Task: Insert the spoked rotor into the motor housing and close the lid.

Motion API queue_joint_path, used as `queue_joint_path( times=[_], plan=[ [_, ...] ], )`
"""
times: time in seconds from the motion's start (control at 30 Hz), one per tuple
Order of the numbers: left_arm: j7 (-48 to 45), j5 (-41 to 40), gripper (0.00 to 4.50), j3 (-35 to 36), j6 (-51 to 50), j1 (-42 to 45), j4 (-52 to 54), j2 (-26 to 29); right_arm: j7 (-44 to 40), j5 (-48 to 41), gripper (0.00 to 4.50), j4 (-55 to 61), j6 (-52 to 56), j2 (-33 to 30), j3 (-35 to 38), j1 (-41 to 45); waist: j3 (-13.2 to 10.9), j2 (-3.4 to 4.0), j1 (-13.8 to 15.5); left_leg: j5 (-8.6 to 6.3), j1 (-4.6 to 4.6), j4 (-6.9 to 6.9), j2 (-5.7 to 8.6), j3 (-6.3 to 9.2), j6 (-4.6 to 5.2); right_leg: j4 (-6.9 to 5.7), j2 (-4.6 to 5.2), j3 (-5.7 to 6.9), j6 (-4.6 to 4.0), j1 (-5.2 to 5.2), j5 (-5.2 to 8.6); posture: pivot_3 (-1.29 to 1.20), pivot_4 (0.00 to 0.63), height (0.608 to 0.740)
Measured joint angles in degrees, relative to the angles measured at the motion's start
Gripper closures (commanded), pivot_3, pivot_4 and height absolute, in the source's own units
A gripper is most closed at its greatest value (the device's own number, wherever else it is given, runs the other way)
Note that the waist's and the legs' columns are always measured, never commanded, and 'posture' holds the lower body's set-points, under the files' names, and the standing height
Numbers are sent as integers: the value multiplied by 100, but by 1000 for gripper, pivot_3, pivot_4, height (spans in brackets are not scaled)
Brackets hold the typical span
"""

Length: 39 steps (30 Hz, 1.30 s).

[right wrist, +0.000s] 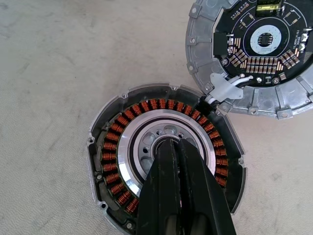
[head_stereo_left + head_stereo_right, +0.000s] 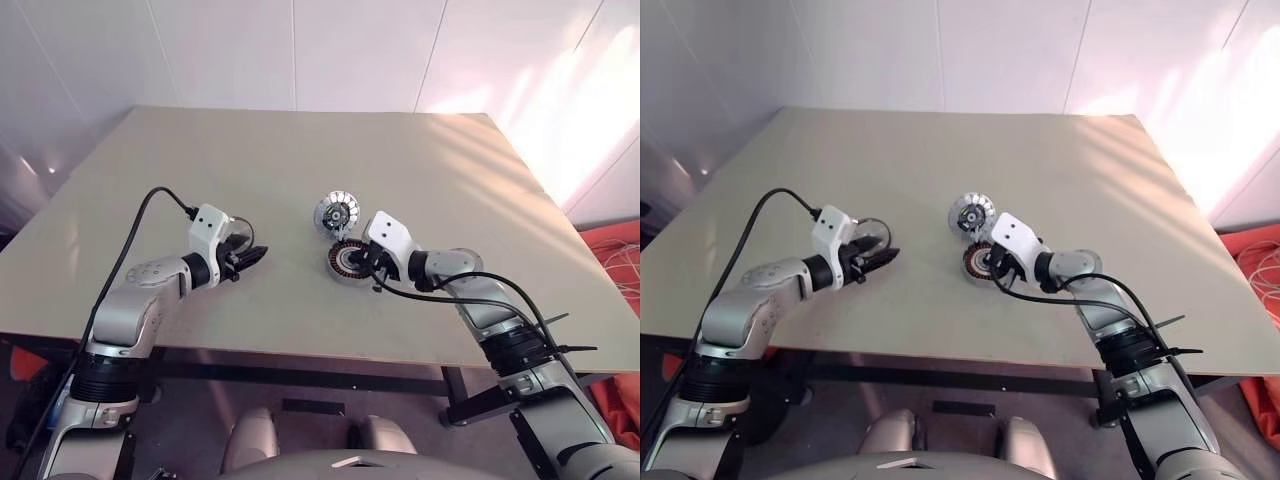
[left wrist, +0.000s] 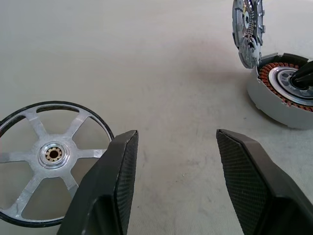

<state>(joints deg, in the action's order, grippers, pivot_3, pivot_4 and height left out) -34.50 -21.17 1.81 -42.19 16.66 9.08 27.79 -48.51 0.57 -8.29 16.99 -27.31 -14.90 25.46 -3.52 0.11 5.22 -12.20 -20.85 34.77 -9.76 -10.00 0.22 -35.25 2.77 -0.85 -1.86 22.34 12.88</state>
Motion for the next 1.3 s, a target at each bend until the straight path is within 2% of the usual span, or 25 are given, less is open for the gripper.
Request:
queue_joint_path(
  times=[0.57, 0.9, 1.13, 1.3],
  plan=[
    [3, -2, 1798, -4, -1, 0, 0, 10, 44, -56, 4371, 12, 57, 39, 94, 346, -1, -1, 5, 0, -16, 0, 0, 0, 0, 0, 0, 2, -1, 15, 0, 0, 0, 740],
    [10, -4, 1798, -4, -7, 1, 8, 13, 128, -73, 4371, -677, -349, 293, 83, 232, 3, -6, -2, 1, 1, 0, 0, 0, -1, 0, 0, 2, -1, -1, 0, 0, 0, 740],
    [10, -4, 1798, -4, -7, 2, 8, 15, 116, -95, 4371, -614, -299, 259, 124, 239, 3, -6, 4, 2, -5, 0, 0, 1, -3, 0, 0, 2, -1, 3, 0, 0, 0, 740],
    [9, -4, 1798, -4, -7, 1, 8, 15, 76, -138, 4371, -163, -86, 19, 307, 278, 2, -6, 6, 1, -20, -1, -1, 1, -1, 0, 0, 3, -2, 19, 0, 0, 0, 740]
  ],
)
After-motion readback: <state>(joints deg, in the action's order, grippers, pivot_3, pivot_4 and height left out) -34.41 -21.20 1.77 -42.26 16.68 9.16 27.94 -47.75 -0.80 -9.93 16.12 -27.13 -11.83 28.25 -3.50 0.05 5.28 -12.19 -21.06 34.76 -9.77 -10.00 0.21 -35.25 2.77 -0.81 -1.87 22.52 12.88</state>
